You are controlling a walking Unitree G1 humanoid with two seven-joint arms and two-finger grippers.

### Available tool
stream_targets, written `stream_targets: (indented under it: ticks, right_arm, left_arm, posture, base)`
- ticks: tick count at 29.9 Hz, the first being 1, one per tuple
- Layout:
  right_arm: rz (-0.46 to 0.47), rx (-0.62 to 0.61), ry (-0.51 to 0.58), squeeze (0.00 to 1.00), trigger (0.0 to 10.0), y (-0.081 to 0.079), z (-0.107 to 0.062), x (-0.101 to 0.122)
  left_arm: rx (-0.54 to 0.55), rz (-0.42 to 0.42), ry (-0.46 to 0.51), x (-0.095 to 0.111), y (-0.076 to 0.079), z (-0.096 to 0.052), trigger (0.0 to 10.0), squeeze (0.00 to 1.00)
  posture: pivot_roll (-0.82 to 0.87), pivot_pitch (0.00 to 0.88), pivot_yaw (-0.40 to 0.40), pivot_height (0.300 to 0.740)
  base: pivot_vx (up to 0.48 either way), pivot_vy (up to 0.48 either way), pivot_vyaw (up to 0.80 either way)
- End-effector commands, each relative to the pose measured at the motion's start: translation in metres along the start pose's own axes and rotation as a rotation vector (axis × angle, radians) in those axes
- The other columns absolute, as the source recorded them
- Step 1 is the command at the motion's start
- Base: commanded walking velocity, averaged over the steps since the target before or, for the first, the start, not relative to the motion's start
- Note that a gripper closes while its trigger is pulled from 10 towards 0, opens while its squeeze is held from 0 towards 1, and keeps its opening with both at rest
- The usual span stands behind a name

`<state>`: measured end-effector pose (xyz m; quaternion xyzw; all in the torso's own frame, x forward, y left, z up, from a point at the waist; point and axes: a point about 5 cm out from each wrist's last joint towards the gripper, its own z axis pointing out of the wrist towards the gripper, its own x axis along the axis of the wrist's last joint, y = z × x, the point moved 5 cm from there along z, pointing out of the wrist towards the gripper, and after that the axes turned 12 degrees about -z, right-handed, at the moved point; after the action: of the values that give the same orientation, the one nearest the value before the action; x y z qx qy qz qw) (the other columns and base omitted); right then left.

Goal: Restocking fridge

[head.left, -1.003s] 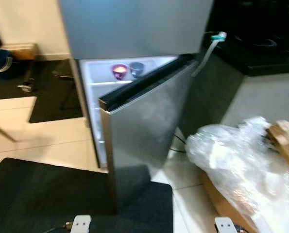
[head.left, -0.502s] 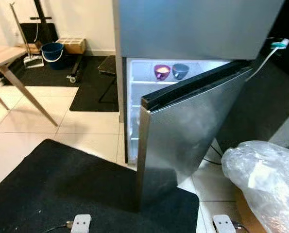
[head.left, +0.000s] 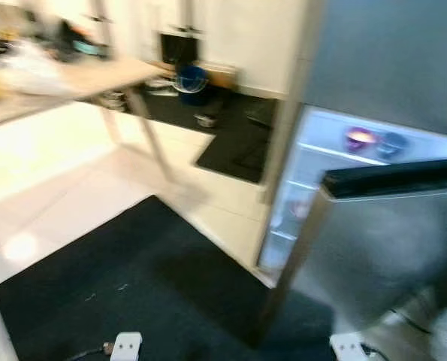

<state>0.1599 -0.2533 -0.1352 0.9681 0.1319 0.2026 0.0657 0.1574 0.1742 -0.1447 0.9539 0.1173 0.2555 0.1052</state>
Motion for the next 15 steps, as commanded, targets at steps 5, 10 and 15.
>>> stream_targets:
  ticks: [5, 10, 15]
  right_arm:
    - [-0.022, -0.040, -0.020, 0.00, 10.0, 0.0045, -0.0005, -0.0043]
    - [-0.001, -0.058, -0.021, 0.00, 10.0, 0.0074, -0.0009, -0.0048]
    - [0.001, -0.053, -0.022, 0.00, 10.0, 0.0057, -0.0006, -0.0048]
  left_arm:
    - [0.000, -0.010, -0.040, -0.0116, 0.0025, -0.0004, 10.0, 0.00]
    - [-0.002, -0.010, -0.040, -0.0116, 0.0042, 0.0002, 10.0, 0.00]
    - [0.003, -0.010, -0.044, -0.0111, 0.0039, 0.0005, 10.0, 0.00]
  posture:
    - [0.05, 0.000, -0.068, 0.740]
    - [0.05, 0.000, -0.068, 0.740]
    - [0.04, 0.000, -0.057, 0.740]
  base:
    - [0.000, 0.000, 0.56]
    - [0.000, 0.000, 0.00]
    - [0.000, 0.000, 0.00]
